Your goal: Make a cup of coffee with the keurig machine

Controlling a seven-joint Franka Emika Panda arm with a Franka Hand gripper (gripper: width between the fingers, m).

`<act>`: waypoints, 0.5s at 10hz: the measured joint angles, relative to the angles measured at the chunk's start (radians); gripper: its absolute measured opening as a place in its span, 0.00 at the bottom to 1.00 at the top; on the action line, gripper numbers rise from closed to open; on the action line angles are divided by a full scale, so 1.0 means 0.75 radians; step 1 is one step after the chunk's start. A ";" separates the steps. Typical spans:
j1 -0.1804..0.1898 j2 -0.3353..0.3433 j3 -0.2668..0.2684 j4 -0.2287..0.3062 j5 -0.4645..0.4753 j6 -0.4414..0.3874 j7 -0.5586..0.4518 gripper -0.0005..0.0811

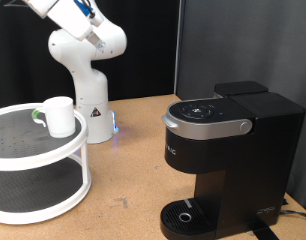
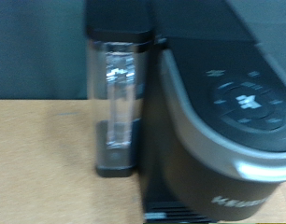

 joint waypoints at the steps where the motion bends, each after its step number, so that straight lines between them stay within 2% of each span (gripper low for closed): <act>1: -0.014 0.000 -0.023 0.011 -0.055 -0.066 0.000 0.01; 3: -0.064 -0.003 -0.065 0.039 -0.163 -0.155 -0.005 0.01; 5: -0.080 -0.001 -0.136 0.107 -0.253 -0.312 -0.075 0.01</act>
